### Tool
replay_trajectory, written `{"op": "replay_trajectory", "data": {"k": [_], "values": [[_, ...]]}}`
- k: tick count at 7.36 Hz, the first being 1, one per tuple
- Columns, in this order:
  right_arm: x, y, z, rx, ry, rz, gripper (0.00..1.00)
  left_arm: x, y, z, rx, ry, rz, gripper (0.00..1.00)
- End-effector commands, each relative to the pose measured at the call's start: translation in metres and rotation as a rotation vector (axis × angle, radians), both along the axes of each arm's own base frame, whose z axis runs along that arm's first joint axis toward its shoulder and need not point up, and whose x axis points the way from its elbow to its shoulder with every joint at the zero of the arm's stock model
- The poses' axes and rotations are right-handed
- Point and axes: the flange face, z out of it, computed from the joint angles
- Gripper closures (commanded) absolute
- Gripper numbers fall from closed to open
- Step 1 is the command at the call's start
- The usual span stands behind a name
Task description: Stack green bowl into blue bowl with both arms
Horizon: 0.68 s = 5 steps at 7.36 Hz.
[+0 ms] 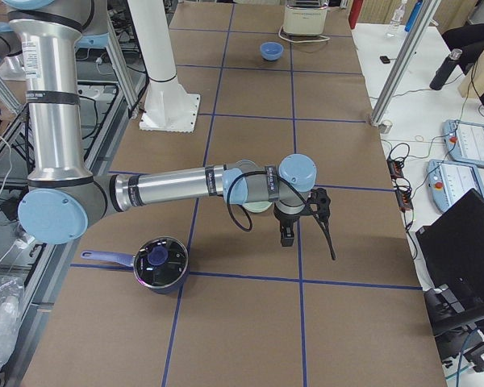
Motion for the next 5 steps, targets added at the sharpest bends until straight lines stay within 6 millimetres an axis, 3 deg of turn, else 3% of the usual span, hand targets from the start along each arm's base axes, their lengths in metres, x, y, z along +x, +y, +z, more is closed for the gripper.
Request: {"op": "replay_trajectory", "data": {"k": [1,3,4,5], "values": [[0.005,-0.004,-0.005,0.017,0.01,0.007,0.0,0.0,0.0,-0.001,0.001,0.0,0.0,0.01],[0.005,-0.006,-0.007,0.02,0.009,0.008,0.0,0.0,-0.001,-0.003,0.006,0.0,0.0,0.01],[0.006,-0.007,-0.001,0.009,0.019,0.011,0.0,0.002,-0.005,-0.015,0.018,0.002,-0.008,0.01],[0.006,-0.007,-0.007,0.021,0.017,0.01,0.0,0.022,-0.01,-0.036,-0.029,0.013,-0.061,0.01]]}}
